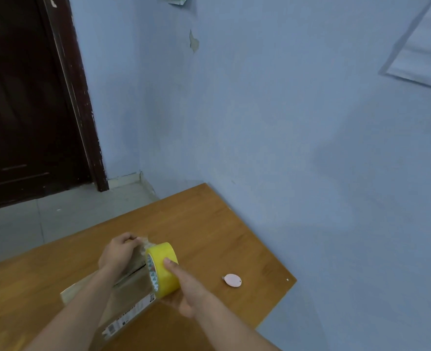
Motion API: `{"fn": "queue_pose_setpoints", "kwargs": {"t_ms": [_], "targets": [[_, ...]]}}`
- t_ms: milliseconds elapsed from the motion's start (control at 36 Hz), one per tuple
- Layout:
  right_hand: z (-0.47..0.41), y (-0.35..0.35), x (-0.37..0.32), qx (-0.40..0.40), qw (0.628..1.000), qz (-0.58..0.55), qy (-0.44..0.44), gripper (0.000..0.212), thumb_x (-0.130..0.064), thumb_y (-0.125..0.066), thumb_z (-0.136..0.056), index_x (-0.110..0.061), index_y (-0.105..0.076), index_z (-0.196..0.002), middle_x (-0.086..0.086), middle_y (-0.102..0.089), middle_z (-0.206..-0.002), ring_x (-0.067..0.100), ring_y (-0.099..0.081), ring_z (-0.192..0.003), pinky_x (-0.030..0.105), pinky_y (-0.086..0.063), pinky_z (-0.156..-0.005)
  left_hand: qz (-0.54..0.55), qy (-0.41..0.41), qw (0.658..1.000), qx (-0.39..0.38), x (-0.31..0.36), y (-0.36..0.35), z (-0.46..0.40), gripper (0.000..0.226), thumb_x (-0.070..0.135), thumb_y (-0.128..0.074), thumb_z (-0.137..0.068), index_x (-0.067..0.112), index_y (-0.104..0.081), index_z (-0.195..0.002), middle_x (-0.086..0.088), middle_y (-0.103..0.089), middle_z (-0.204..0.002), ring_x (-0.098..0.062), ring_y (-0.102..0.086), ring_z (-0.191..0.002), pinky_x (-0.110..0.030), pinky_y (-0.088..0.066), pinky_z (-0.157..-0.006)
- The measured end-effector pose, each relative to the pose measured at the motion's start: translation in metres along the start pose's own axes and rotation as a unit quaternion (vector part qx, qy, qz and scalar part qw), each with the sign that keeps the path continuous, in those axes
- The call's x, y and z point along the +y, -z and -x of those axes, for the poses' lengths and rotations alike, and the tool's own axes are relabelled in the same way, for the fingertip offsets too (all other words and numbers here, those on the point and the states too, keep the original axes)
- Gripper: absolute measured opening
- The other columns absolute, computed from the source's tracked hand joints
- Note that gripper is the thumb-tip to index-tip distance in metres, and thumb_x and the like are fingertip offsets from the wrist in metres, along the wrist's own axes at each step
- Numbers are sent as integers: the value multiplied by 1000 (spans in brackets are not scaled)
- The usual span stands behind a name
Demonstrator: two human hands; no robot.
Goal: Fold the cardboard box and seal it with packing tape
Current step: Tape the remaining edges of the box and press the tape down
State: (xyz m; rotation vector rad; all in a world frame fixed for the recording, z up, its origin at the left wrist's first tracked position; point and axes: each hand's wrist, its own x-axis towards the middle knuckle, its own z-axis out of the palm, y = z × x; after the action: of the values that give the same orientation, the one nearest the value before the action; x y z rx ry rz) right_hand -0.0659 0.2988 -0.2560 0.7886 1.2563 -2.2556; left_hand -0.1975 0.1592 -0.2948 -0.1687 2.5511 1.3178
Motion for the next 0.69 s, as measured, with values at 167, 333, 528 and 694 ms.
{"fn": "queue_pose_setpoints", "kwargs": {"t_ms": [167,333,528,694], "targets": [[2,2,4,19,999,-28,18,59,-45,-74,-70,-9,-63,-116,7,-72,-99,19,-68,-85,31,-57,-75,15,4,1000,-15,0,-1,5,15,30,-60,-88,21,-65,-77,-1,-66,-82,-24,-59,-78,-39,-48,-72],[6,11,6,25,999,-5,20,58,-49,-73,-69,-12,-64,-113,8,-72,-101,22,-68,-92,34,-58,-75,73,34,996,-27,-2,-9,6,14,28,-63,-84,22,-69,-72,-1,-69,-80,-24,-61,-77,-37,-47,-69],[8,22,-1,44,989,138,33,50,-54,-70,-75,-16,-62,-108,3,-67,-101,17,-64,-86,27,-54,-66,222,94,971,4,4,-8,-1,11,14,-63,-84,18,-68,-75,-13,-70,-88,-32,-65,-84,-44,-50,-82],[15,26,-8,51,973,198,109,58,-55,-72,-72,-5,-67,-100,2,-63,-93,16,-60,-85,29,-46,-78,256,89,962,41,20,-13,7,17,2,-60,-80,12,-66,-67,-17,-68,-78,-32,-63,-79,-46,-51,-86]]}}
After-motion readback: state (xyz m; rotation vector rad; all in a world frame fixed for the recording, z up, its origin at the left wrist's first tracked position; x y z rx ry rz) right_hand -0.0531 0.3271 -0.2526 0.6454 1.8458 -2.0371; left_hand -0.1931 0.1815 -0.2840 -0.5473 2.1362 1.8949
